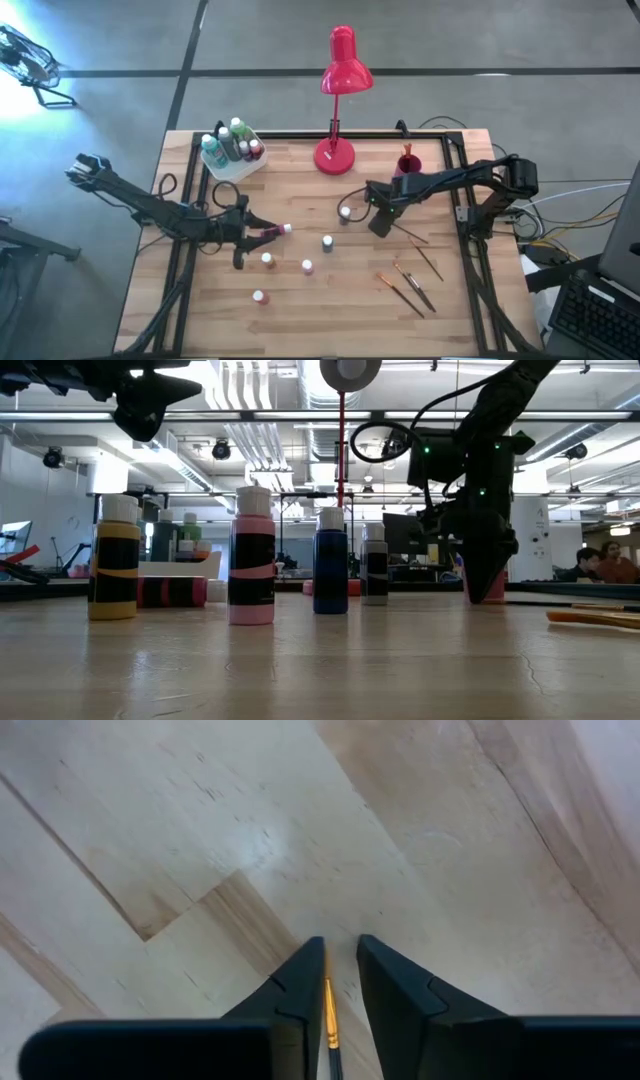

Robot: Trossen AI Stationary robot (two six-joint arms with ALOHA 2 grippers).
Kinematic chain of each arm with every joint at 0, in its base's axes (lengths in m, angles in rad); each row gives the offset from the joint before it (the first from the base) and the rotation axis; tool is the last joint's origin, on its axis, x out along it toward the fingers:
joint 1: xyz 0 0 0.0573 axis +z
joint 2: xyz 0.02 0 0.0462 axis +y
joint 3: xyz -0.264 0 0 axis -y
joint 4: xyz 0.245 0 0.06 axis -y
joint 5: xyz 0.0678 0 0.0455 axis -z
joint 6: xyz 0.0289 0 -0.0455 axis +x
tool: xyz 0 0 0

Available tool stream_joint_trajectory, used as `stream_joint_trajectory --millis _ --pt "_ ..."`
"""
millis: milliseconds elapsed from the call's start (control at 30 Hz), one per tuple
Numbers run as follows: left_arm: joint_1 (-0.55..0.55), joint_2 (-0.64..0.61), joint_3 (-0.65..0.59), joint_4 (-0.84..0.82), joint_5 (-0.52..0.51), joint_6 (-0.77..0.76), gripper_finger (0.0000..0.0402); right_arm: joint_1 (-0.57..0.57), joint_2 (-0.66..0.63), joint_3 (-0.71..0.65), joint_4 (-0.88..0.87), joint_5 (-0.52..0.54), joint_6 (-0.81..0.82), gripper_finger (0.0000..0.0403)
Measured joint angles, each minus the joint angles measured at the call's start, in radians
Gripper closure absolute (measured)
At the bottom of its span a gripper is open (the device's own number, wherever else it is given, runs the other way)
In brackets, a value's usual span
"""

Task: Pick & Place Paint Supplies
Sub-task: Put the gold paintbrush into the pink cup

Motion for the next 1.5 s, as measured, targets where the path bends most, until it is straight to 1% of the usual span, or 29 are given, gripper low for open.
stream_joint_trajectory --millis 133,233,333,433,533,600,833,967,1133,1267,1367,1500 --pt "0.000 0.000 0.000 -0.001 0.000 -0.001 0.0232 0.002 0.000 0.000 -0.003 -0.006 0.004 0.0357" --pt "0.000 0.000 0.000 -0.001 0.000 -0.003 0.0232 0.002 0.000 0.000 -0.008 -0.011 0.007 0.0384" --pt "0.000 0.000 0.000 -0.001 0.000 -0.003 0.0232 0.005 -0.007 0.003 -0.017 -0.013 0.006 0.0393" --pt "0.000 0.000 0.000 -0.001 0.000 -0.003 0.0232 0.007 -0.030 0.006 -0.025 -0.013 -0.001 0.0395" --pt "0.000 0.000 0.000 -0.001 0.000 -0.003 0.0232 0.010 -0.069 0.004 -0.066 -0.035 -0.002 0.0395" --pt "0.000 0.000 0.000 -0.002 0.000 -0.003 0.0232 0.011 -0.102 0.012 -0.050 -0.035 -0.002 0.0395" --pt "0.000 0.000 0.000 -0.006 0.000 -0.003 0.0232 0.032 -0.171 0.012 -0.059 -0.020 -0.001 0.0395" --pt "0.000 0.000 0.000 -0.005 0.000 -0.002 0.0232 0.045 -0.193 0.013 -0.059 0.006 -0.001 0.0395" --pt "0.000 0.000 0.000 -0.004 0.000 -0.005 0.0232 0.046 -0.227 0.009 -0.058 0.010 -0.001 0.0395" --pt "0.001 0.023 0.002 0.002 -0.010 -0.028 0.0232 0.046 -0.248 0.009 -0.055 0.013 -0.004 0.0395" --pt "0.002 0.074 0.002 0.070 -0.028 -0.002 0.0232 0.046 -0.259 0.009 -0.054 0.016 -0.008 0.0395" --pt "0.005 0.163 0.002 0.230 -0.033 0.070 0.0232 0.046 -0.273 0.009 -0.054 0.018 -0.015 0.0395"
